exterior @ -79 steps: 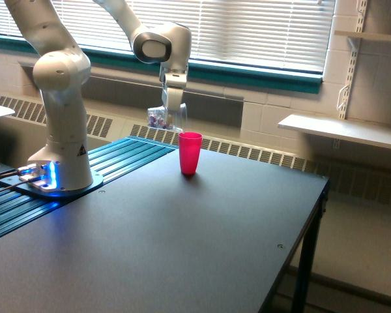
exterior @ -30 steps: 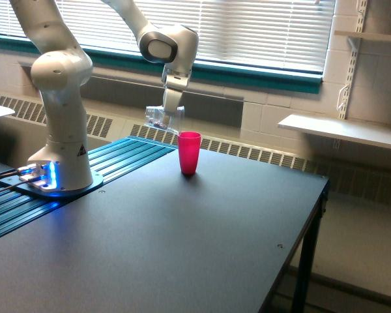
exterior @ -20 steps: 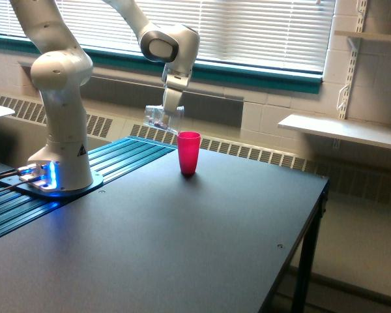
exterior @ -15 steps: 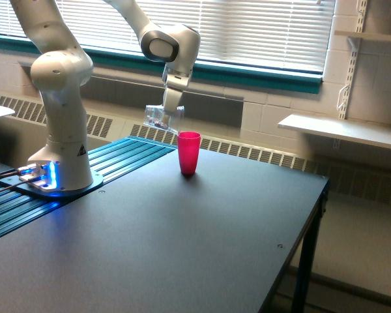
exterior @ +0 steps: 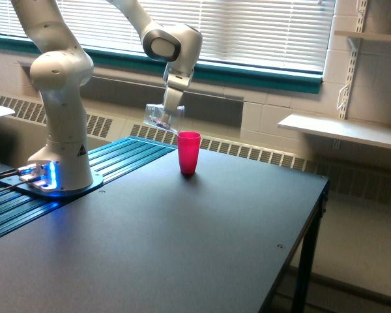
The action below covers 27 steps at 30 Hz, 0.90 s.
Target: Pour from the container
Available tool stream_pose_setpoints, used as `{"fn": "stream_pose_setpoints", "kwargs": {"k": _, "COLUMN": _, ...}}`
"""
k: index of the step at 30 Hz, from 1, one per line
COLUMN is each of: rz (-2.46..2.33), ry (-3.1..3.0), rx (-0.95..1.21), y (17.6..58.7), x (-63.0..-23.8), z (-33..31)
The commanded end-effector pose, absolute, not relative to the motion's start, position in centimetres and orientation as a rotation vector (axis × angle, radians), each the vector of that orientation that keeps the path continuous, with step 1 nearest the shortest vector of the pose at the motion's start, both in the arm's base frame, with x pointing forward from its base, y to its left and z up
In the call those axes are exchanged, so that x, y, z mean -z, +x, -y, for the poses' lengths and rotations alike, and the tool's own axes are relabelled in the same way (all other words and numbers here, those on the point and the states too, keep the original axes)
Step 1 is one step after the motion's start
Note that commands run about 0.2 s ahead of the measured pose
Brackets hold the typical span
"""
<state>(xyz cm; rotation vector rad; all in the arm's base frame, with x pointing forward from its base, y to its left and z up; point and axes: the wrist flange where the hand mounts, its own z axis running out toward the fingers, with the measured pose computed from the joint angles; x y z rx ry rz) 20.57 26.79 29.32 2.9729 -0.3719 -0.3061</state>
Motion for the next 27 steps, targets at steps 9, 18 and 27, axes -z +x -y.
{"fn": "stream_pose_setpoints", "kwargs": {"k": 9, "rz": 0.405, "ry": 2.972, "rx": 0.324, "y": 21.25, "x": -29.41, "z": -27.31}}
{"fn": "stream_pose_setpoints", "kwargs": {"k": 18, "rz": 0.406, "ry": 2.958, "rx": 0.311, "y": 21.32, "x": -29.08, "z": -27.49}}
{"fn": "stream_pose_setpoints", "kwargs": {"k": 27, "rz": 0.4, "ry": 2.965, "rx": 0.3, "y": 21.3, "x": -29.15, "z": -27.94}}
